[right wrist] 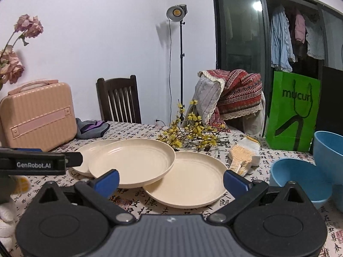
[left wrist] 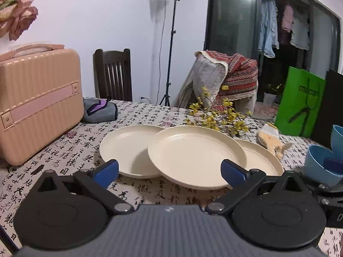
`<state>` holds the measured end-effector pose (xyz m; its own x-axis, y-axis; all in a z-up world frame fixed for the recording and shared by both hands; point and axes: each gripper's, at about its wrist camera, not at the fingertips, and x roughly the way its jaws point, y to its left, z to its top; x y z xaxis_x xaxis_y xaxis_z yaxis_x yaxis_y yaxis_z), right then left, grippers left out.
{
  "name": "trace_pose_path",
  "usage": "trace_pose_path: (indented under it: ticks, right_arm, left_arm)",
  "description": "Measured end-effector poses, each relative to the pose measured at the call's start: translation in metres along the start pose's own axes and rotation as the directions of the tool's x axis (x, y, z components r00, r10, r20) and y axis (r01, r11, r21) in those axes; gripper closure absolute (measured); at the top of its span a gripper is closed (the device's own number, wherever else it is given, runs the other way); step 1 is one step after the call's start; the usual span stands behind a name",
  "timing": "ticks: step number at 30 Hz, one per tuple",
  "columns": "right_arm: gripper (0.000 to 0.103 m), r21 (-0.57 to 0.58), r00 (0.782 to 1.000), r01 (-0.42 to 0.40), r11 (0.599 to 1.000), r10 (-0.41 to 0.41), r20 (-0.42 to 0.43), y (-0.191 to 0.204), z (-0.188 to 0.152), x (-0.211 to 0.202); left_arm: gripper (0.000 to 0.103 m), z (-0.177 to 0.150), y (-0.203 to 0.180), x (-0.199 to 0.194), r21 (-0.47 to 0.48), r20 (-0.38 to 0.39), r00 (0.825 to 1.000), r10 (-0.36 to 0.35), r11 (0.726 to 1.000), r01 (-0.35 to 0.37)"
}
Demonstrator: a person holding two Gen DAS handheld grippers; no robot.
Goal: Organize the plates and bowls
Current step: 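Move both open grippers toward the overlapping cream plates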
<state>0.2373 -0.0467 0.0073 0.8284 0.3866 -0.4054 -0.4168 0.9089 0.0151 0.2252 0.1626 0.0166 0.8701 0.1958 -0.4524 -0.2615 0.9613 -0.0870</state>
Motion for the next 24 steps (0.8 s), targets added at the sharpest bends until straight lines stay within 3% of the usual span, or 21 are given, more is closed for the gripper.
trace_pose_path:
  ticks: [10, 24]
  right_arm:
    - [0.0, 0.033, 0.999, -0.002, 0.999, 0.004, -0.053, 0.0, 0.017, 0.048]
    - [0.0, 0.095, 0.999, 0.008, 0.995, -0.003, -0.051, 0.0, 0.032, 0.099]
  left_arm:
    - [0.0, 0.023, 0.017, 0.035, -0.072, -0.033, 0.999, 0.019, 0.997, -0.022]
    - [0.0, 0.043, 0.031, 0.075, -0.181, -0.062, 0.997, 0.043, 0.982, -0.054]
